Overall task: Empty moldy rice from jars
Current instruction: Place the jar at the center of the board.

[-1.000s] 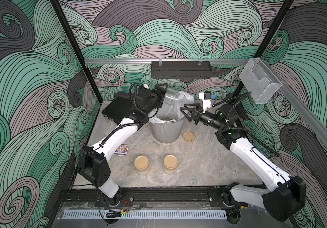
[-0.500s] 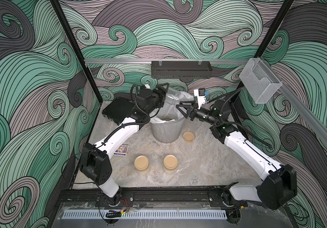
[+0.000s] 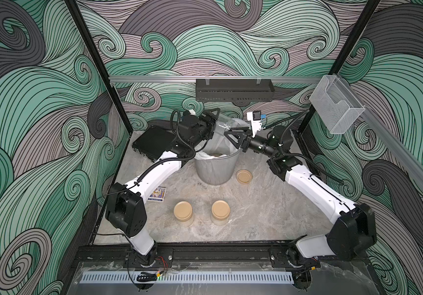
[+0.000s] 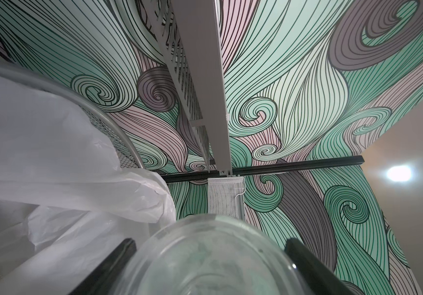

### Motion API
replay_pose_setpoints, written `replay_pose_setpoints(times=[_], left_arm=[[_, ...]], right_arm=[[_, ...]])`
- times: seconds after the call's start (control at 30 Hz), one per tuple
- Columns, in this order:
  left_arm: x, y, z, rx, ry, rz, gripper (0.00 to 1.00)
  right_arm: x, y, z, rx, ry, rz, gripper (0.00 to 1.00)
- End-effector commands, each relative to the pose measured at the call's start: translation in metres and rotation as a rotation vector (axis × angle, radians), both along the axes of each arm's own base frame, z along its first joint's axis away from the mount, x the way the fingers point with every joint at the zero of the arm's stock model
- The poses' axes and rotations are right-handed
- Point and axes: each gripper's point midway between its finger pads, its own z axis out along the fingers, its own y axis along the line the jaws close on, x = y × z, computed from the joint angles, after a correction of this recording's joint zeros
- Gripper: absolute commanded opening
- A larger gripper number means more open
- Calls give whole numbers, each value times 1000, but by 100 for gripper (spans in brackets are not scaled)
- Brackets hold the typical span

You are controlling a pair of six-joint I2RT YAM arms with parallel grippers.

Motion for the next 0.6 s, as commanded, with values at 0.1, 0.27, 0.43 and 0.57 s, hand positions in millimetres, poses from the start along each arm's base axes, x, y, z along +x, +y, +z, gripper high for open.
replay_pose_setpoints(times=[0.1, 0.27, 0.43, 0.57], left_arm=[[-12, -11, 62, -90, -140, -50, 27], [-14, -12, 62, -83, -140, -52, 27], [-17, -15, 62, -76, -139, -64, 27], [-18, -14, 63, -60, -144, -67, 30]], right_arm=[[10, 11, 17, 39, -47, 18, 49], [20, 16, 15, 62, -34, 22, 43], [26, 19, 16, 71, -28, 18, 20], [29, 19, 14, 74, -14, 14, 4]])
